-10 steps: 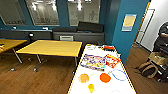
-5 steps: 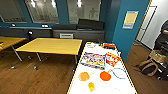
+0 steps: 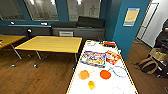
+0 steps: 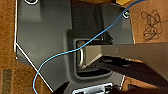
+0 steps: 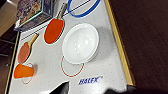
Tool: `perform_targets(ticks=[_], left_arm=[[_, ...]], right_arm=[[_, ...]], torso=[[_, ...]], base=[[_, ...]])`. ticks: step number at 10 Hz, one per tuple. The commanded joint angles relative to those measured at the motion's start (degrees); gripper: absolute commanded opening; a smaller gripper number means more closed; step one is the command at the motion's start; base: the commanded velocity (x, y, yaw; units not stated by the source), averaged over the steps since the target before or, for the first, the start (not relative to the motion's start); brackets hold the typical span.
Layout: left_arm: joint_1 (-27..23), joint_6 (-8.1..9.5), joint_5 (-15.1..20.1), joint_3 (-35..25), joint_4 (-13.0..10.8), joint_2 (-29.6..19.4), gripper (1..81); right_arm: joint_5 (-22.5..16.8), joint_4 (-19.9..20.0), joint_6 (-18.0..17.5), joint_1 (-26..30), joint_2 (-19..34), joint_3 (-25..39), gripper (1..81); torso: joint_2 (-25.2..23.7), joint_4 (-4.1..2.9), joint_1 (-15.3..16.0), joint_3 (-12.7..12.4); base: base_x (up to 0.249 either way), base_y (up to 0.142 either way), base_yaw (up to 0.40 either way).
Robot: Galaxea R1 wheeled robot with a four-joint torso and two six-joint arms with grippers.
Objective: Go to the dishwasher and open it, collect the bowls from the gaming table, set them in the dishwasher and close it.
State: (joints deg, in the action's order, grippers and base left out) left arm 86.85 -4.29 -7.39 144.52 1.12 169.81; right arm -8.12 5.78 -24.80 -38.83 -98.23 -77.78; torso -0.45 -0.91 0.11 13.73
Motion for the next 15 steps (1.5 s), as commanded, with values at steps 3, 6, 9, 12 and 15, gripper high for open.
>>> perform_targets(ticks=[3, 6, 9, 12, 15], left_arm=[[-0.93, -0.02, 3.52, -0.38, 0.20, 0.00, 81.1], [-0.93, -0.02, 3.61, -0.29, 0.20, 0.00, 81.1], [-0.93, -0.02, 3.61, -0.29, 0.28, 0.00, 81.1], [-0.93, 0.07, 3.70, -0.29, 0.11, 0.09, 81.1], [-0.93, 0.07, 3.78, -0.29, 0.28, -0.09, 81.1]], right_arm=[[-4.45, 2.13, -0.69, 8.19, 3.72, -3.69, 81.1], [-4.98, 4.33, -0.69, 10.12, 0.82, -5.96, 81.1], [-8.23, 6.52, -0.69, 11.97, -2.34, -10.35, 81.1], [-8.14, 13.18, -0.69, 11.97, -4.88, -13.87, 81.1], [-8.23, 16.72, -0.69, 12.40, -9.20, -17.40, 81.1]], torso=[[0.02, 0.00, 0.02, 4.85], [0.07, 0.00, 0.07, 4.59], [0.07, 0.00, 0.07, 4.50], [0.09, 0.00, 0.07, 4.53], [0.11, 0.00, 0.07, 4.53]], base=[[0.000, 0.000, 0.000], [0.000, 0.000, 0.000], [0.000, 0.000, 0.000], [0.000, 0.000, 0.000], [0.000, 0.000, 0.000]])
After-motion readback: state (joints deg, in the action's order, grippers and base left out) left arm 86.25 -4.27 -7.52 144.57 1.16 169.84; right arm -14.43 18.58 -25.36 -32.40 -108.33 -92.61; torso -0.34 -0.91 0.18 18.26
